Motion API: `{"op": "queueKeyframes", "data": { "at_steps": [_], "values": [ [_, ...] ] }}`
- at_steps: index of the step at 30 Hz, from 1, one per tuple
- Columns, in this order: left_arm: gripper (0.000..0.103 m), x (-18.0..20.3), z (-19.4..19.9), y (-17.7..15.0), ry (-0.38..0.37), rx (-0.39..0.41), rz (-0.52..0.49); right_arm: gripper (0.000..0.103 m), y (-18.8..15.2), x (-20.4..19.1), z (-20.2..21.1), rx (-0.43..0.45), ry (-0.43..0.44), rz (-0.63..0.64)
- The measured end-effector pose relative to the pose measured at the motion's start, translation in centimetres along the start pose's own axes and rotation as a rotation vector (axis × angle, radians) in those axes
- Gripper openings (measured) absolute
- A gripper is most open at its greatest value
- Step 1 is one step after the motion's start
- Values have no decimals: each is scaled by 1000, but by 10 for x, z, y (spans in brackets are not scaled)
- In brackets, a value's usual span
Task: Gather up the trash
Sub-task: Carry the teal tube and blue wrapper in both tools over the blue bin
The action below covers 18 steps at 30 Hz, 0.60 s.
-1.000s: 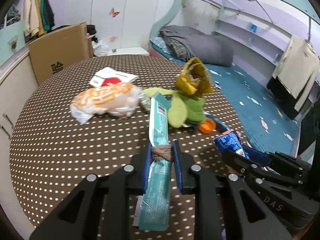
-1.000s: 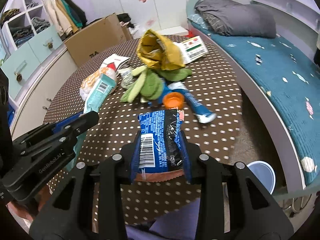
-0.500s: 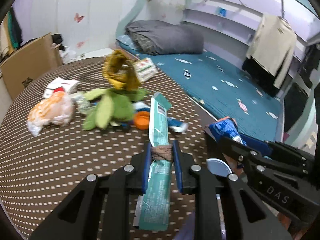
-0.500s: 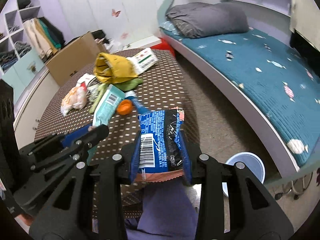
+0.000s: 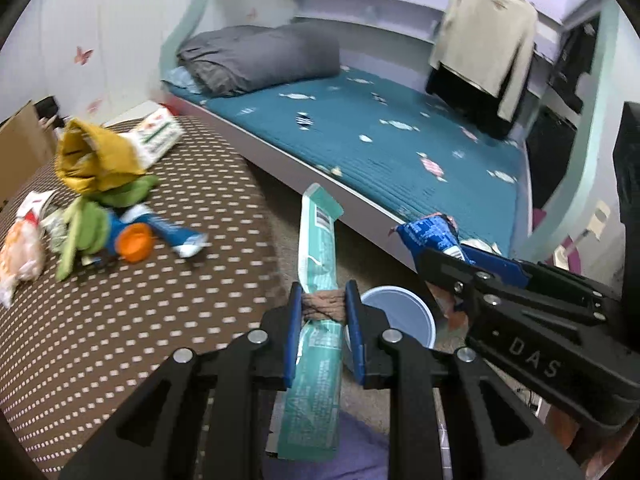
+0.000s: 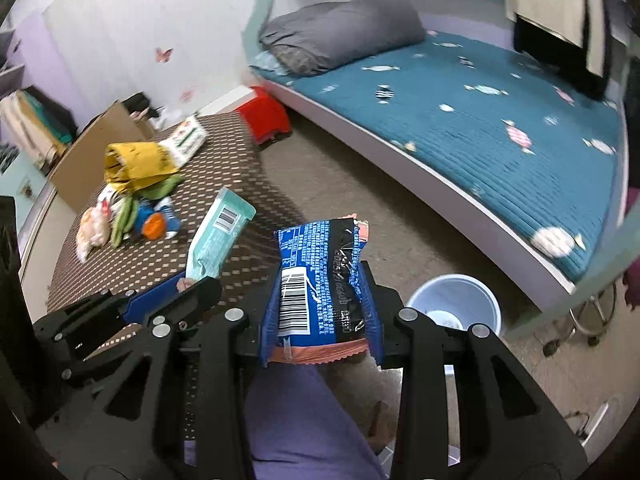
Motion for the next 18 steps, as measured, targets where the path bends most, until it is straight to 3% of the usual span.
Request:
{"op": "queueKeyframes", "data": {
  "at_steps": [18],
  "values": [
    [21,89,-83,0,-108,-166,-163,35,-34,110,-14,-71,-163,-242]
  ]
}}
Point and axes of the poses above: each gripper's, at about its wrist camera, not at the fingertips, and z roughly against the way its jaws point, x to its right, y to its top, the point moved 1 cm from there along -z, roughly the way its jaws point, and after that the axes turned 12 degrees about -y, right-handed, at the moved point
